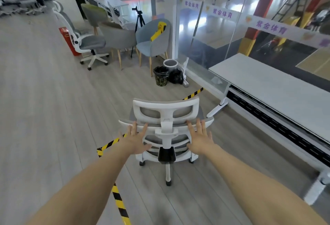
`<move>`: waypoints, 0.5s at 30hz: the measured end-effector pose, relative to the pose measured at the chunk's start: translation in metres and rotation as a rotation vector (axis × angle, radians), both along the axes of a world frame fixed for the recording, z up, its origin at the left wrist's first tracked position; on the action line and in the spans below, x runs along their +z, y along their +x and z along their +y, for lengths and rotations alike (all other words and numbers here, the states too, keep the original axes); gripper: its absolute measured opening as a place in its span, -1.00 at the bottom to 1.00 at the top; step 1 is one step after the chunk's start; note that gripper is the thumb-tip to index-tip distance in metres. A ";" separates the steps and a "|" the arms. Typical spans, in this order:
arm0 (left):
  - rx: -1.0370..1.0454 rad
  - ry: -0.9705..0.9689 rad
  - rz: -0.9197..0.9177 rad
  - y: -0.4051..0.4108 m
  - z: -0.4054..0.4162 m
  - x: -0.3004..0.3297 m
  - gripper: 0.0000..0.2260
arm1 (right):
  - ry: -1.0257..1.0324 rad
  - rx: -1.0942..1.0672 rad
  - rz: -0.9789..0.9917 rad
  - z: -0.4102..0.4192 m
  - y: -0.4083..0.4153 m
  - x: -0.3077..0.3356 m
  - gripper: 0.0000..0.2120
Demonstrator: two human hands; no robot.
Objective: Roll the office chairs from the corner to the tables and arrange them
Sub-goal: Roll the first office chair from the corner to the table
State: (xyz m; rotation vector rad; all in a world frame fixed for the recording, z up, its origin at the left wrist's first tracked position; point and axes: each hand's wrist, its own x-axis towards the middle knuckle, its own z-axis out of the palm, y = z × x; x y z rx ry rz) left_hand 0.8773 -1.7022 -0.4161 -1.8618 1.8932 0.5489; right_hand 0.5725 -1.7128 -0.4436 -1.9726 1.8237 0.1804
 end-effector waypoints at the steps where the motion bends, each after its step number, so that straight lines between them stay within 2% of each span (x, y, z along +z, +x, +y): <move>1: -0.008 -0.003 -0.002 0.002 0.002 -0.002 -0.14 | 0.000 -0.014 -0.011 0.005 0.004 0.001 -0.05; 9: -0.093 -0.020 0.040 0.016 0.061 0.015 -0.26 | 0.038 -0.144 -0.033 0.091 0.033 0.019 -0.43; 12: -0.157 -0.074 0.073 0.015 0.082 0.029 -0.29 | 0.040 -0.221 -0.042 0.130 0.037 0.035 -0.47; 15: -0.256 -0.138 0.059 0.003 0.102 0.046 -0.30 | 0.025 -0.296 -0.030 0.174 0.033 0.057 -0.43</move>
